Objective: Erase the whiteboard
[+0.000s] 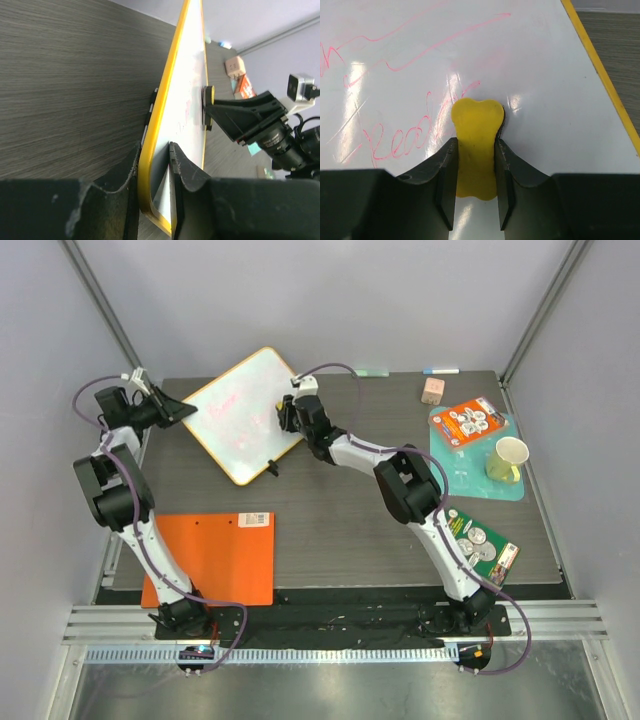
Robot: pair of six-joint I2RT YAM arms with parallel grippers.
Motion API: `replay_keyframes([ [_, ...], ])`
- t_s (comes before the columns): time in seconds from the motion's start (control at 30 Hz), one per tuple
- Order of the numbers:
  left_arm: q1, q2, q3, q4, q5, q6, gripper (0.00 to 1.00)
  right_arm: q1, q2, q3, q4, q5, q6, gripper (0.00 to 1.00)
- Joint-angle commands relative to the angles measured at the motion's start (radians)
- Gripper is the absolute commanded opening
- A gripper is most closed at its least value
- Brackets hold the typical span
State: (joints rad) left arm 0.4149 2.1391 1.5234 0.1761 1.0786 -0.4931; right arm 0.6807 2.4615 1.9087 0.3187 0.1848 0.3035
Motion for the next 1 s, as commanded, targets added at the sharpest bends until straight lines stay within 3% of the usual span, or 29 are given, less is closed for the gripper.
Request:
replay_keyframes([
  [0.0, -0.047, -0.045, 0.066, -0.359, -0.031, 0.352, 0.0, 0.002, 0.054, 0.151, 0.017, -0.09, -0.064, 0.01],
  [0.17, -0.093, -0.082, 0.101, -0.549, -0.065, 0.586, 0.0, 0.002, 0.135, 0.312, -0.102, -0.149, -0.127, 0.01],
  [0.37, -0.099, -0.097, 0.104, -0.552, -0.06, 0.551, 0.0, 0.019, 0.156, 0.351, -0.229, -0.254, -0.147, 0.01],
  [0.43, -0.097, -0.099, 0.104, -0.553, -0.066, 0.547, 0.0, 0.051, 0.148, 0.351, -0.277, -0.219, -0.203, 0.01],
  [0.67, -0.099, -0.117, 0.087, -0.552, -0.1, 0.535, 0.0, 0.143, 0.041, 0.123, -0.293, -0.199, -0.257, 0.01],
  [0.83, -0.097, -0.119, 0.089, -0.563, -0.097, 0.531, 0.0, 0.169, 0.01, 0.049, -0.288, -0.214, -0.23, 0.01],
  [0.97, -0.097, -0.125, 0.089, -0.56, -0.1, 0.525, 0.0, 0.158, 0.01, 0.047, -0.262, -0.069, -0.216, 0.01],
])
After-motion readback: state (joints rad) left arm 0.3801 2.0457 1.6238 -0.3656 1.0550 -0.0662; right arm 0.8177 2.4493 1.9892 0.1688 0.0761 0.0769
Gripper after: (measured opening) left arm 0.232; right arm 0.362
